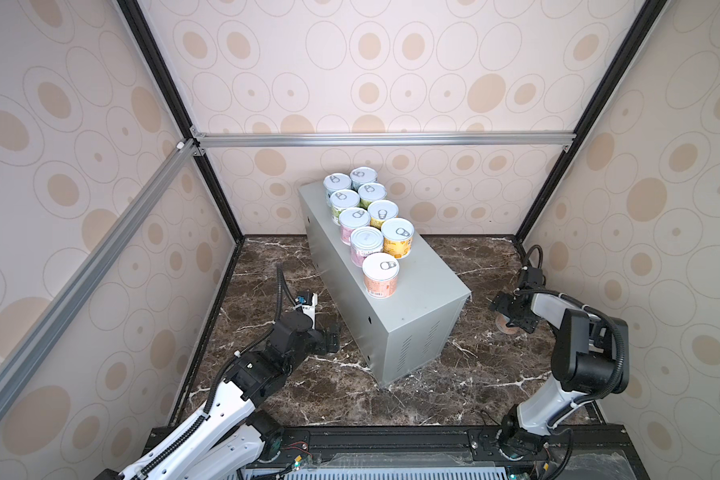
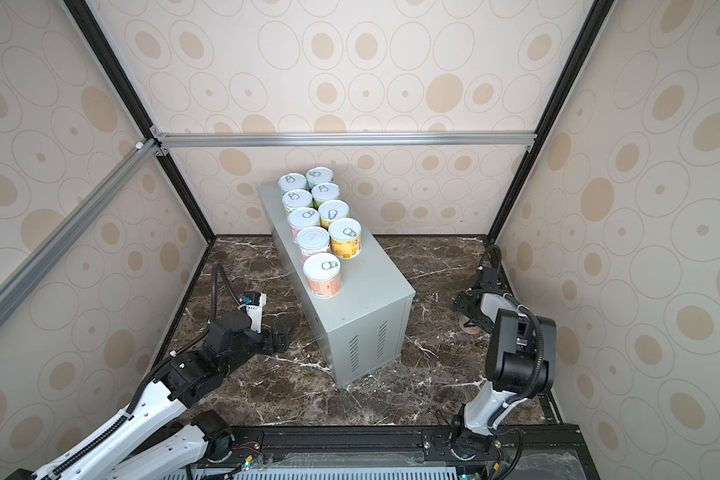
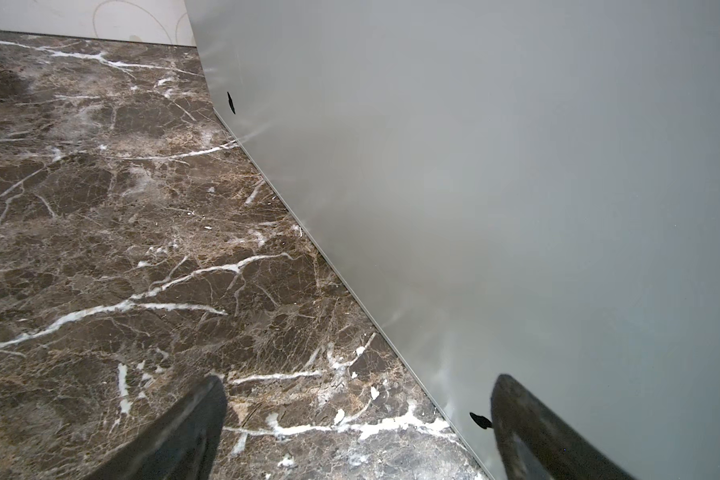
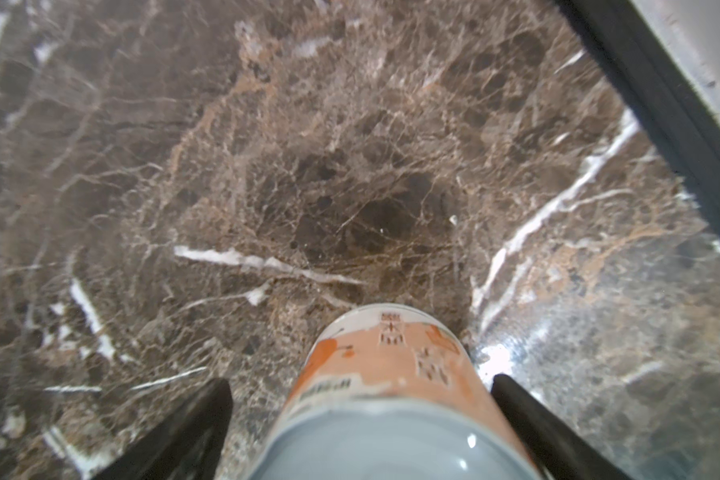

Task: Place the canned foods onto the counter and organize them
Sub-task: 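Lift the orange-labelled can off the floor with the right gripper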

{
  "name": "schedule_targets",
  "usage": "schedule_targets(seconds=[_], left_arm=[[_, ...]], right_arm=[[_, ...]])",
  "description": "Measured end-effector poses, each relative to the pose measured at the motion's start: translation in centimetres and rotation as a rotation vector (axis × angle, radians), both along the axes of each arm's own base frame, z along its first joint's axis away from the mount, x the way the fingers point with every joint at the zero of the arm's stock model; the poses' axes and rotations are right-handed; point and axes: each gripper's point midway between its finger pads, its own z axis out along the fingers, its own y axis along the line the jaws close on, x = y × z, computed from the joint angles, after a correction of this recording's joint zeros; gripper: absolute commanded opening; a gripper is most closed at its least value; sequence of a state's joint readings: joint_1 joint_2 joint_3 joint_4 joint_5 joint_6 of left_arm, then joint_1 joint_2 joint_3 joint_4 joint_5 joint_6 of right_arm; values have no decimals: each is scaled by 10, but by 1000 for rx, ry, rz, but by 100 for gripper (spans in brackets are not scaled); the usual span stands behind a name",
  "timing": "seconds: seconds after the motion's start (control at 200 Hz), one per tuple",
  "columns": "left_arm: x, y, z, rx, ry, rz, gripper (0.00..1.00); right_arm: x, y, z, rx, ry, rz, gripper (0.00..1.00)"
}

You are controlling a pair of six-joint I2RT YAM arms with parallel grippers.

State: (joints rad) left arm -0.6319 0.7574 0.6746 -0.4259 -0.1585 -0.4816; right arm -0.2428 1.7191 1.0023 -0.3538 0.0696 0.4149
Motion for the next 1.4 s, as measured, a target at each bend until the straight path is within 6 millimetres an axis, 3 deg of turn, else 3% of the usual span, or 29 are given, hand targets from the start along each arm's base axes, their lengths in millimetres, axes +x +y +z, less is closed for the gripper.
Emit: schedule_targets(seconds=[0.11, 0.495, 0.795, 0.965, 1.19, 1.4], left_arm=[[1, 0, -1, 3, 4, 2, 99], [4, 3, -6, 3, 21, 13, 99], [6, 6, -7, 0, 26, 23, 99], [7, 6, -7, -4, 28, 23, 99], [7, 5, -5, -13, 21, 19, 99], [4, 7, 1, -27, 1, 19, 99]], right_arm=[[-3, 0, -10, 1, 26, 0, 100], [-1, -3, -10, -15, 9, -10, 93], [-4, -5, -12, -36, 13, -15, 82], [-7, -5, -11, -54, 11, -9, 69], [-24, 2, -11, -41, 36, -5, 60], [-35, 11, 1, -19, 38, 3, 59]])
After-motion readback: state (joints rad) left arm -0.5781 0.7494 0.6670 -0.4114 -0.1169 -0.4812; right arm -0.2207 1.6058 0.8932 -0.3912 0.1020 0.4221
